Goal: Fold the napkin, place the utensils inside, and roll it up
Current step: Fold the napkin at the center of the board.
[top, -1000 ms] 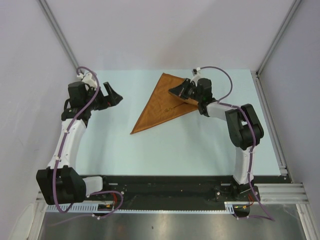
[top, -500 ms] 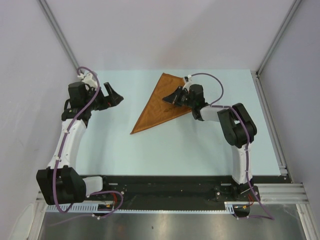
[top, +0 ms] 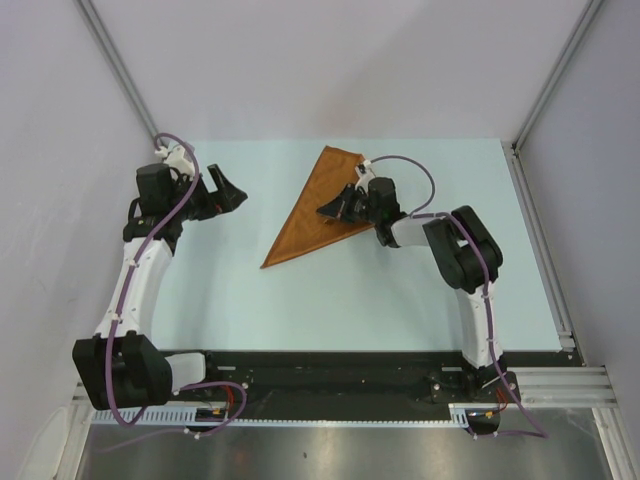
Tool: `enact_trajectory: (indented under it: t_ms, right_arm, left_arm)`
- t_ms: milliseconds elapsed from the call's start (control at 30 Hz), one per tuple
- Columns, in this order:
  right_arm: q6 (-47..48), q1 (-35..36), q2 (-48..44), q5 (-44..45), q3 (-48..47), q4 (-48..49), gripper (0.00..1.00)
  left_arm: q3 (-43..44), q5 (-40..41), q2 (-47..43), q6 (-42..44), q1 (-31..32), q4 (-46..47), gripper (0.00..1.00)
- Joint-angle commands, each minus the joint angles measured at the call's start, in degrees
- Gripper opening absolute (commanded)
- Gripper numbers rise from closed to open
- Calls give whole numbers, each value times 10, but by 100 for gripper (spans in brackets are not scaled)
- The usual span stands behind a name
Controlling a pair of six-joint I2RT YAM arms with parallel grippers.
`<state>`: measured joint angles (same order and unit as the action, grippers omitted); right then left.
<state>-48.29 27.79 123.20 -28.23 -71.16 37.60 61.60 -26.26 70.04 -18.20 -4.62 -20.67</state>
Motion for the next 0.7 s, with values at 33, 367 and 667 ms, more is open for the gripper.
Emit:
enact_trajectory:
  t_ms: [33, 367, 667]
  right_arm:
    - [6, 6, 13, -8, -7, 15, 0]
    - [108, 17, -29, -29, 21, -25, 49]
    - [377, 121, -97, 53, -1, -164, 57]
  left_arm:
    - [-4, -20, -17, -9, 0, 21, 99]
    - [-5, -20, -14, -10, 0, 20, 99]
    - [-6, -17, -16, -11, 0, 21, 99]
